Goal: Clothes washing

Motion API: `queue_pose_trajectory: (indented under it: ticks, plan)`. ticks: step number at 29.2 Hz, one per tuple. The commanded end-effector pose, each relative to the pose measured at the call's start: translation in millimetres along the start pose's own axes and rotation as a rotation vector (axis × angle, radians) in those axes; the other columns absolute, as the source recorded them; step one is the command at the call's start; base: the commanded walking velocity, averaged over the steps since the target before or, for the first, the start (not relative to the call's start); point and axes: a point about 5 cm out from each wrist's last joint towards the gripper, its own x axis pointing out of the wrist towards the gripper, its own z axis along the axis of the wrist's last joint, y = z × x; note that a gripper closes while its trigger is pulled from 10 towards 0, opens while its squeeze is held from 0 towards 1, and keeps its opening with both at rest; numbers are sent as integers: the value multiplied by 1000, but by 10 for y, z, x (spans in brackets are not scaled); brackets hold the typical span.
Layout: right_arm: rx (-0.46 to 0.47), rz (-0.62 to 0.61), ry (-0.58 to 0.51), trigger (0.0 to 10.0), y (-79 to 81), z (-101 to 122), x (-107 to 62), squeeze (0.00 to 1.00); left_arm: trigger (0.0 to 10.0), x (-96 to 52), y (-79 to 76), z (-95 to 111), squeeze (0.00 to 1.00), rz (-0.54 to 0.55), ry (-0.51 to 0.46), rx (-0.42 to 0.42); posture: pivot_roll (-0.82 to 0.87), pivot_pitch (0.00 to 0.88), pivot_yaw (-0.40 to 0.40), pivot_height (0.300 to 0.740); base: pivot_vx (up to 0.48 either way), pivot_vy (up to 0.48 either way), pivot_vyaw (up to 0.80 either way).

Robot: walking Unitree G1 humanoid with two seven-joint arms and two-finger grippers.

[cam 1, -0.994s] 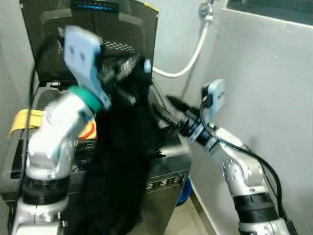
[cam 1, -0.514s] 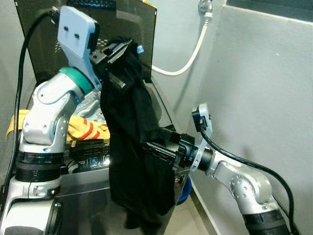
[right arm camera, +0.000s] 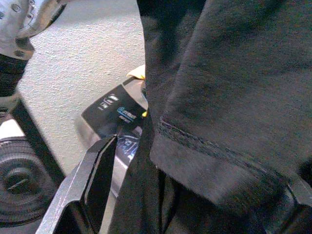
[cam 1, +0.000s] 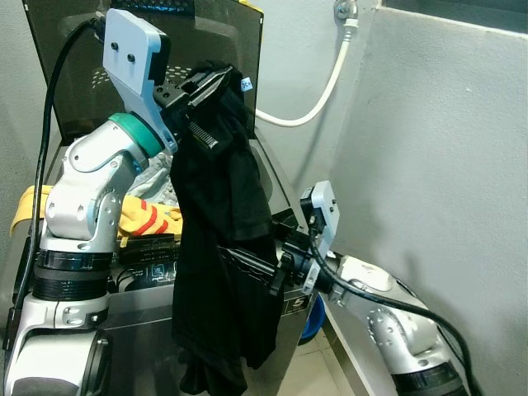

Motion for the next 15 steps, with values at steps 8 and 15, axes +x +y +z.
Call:
queue_pose_trajectory:
  ticks: [8,15]
  plan:
    - [83,116,-5,10000,292,-112,183,1000,10000,40,-5,44,0,-11,-36,-16,92,0,-7,740,0,0,0]
    - [87,51,21,10000,373,-259,387,0,10000,68,3,47,0,7,-50,-28,88,0,-5,740,0,0,0]
